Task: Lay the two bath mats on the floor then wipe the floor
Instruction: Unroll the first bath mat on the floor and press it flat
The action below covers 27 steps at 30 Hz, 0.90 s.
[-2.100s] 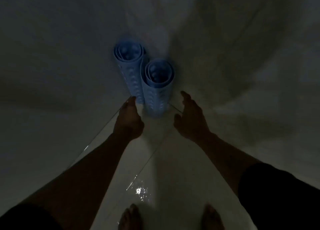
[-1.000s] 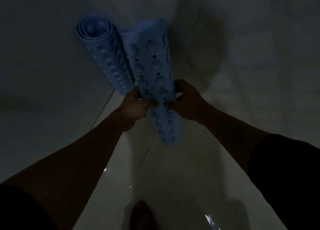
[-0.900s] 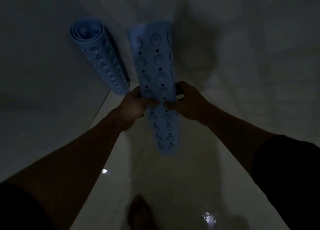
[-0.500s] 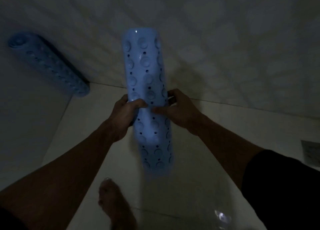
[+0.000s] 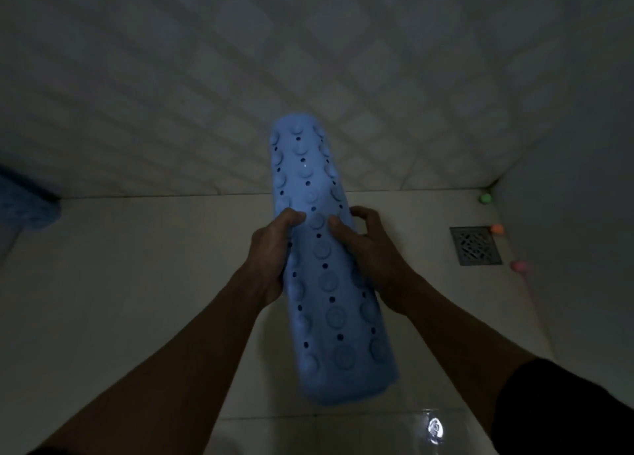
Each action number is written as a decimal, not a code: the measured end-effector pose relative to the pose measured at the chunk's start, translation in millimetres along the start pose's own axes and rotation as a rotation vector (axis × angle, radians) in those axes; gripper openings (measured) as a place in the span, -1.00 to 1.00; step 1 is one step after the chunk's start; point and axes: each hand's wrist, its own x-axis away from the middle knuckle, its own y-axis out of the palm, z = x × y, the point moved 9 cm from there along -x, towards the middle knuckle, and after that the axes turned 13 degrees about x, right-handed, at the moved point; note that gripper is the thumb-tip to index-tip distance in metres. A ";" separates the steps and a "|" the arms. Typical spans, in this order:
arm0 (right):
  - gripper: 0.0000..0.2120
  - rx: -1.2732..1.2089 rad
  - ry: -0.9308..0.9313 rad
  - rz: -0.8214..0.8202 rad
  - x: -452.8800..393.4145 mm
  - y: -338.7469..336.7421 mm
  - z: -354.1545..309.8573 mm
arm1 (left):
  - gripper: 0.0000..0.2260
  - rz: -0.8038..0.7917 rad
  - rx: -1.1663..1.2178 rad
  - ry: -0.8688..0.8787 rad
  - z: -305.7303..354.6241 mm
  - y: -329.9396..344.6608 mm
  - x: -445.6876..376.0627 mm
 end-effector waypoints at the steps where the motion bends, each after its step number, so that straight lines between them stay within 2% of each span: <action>1: -0.44 0.013 -0.001 0.041 -1.0 -9.9 17.0 | -0.39 -0.011 -0.015 -0.009 -16.2 5.3 -5.6; 6: -0.44 -0.022 -0.007 0.191 -16.0 -22.2 104.8 | -0.47 -0.019 -0.082 -0.009 -86.7 6.5 -39.8; 12: -0.47 0.079 -0.084 0.318 -54.7 -17.5 172.5 | -0.55 -0.022 -0.174 0.045 -138.2 -16.4 -96.6; 14: -0.45 0.096 -0.096 0.342 -72.4 -16.4 191.3 | -0.45 -0.006 -0.184 0.078 -149.6 -26.1 -119.6; 16: -0.45 0.087 -0.101 0.364 -90.0 -16.4 207.1 | -0.27 0.007 -0.190 0.110 -161.1 -35.8 -143.6; 18: -0.47 0.077 -0.107 0.366 -107.4 -15.0 219.3 | -0.20 0.008 -0.175 0.135 -173.3 -45.8 -167.3; 23: -0.41 0.130 -0.113 0.365 -137.4 -14.5 245.6 | -0.23 0.030 -0.140 0.115 -197.2 -51.6 -195.3; 27: -0.45 0.211 -0.087 0.366 -145.7 -16.3 258.0 | -0.36 0.062 -0.183 0.066 -214.4 -51.8 -203.5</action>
